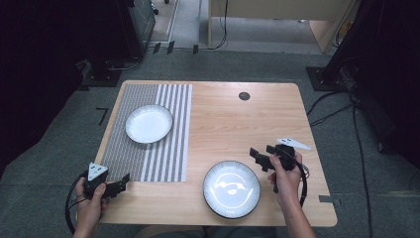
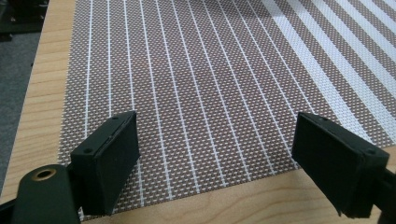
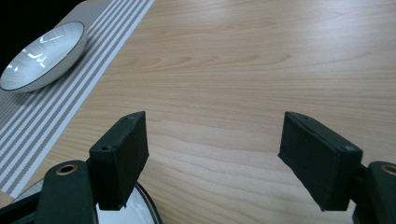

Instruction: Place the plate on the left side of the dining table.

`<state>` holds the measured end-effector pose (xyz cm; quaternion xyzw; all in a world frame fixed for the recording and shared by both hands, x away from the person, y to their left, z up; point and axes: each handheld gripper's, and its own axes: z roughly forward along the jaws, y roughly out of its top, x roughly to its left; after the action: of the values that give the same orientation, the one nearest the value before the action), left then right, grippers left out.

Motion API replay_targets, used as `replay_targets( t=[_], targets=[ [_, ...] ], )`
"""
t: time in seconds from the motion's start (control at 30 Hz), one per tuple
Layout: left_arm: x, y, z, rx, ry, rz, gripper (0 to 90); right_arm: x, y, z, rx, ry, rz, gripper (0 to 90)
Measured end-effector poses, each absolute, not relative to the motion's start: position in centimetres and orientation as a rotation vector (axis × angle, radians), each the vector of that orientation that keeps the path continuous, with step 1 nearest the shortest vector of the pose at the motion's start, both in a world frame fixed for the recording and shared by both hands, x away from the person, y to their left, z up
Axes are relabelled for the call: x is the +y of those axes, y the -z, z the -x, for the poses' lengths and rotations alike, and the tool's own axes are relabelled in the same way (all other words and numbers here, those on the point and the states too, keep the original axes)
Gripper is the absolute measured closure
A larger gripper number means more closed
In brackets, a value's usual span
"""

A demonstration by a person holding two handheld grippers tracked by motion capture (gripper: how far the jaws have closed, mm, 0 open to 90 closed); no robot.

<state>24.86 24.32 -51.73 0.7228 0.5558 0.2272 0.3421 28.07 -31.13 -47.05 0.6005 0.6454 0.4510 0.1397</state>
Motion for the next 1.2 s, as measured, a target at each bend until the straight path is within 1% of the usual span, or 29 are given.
replay_targets(
  t=[0.5,0.53,0.6,0.87,1.2],
  targets=[
    [24.3,51.7,-24.8,1.443,-0.592,-1.883,14.9,-36.1,48.6,-25.2,1.770,-1.209,-1.826,23.8],
    [24.3,51.7,-24.8,1.443,-0.591,-1.883,14.8,-37.0,48.7,-24.8,1.748,-1.194,-1.831,23.8],
    [24.3,51.7,-24.8,1.443,-0.591,-1.882,14.8,-37.2,48.7,-24.7,1.746,-1.188,-1.835,23.8],
    [24.3,51.7,-24.8,1.442,-0.593,-1.885,14.9,-40.3,49.3,-23.2,1.708,-1.082,-1.862,22.4],
    [24.3,51.7,-24.8,1.442,-0.596,-1.887,14.9,-42.3,50.2,-21.8,1.697,-1.026,-1.887,20.9]
  ],
)
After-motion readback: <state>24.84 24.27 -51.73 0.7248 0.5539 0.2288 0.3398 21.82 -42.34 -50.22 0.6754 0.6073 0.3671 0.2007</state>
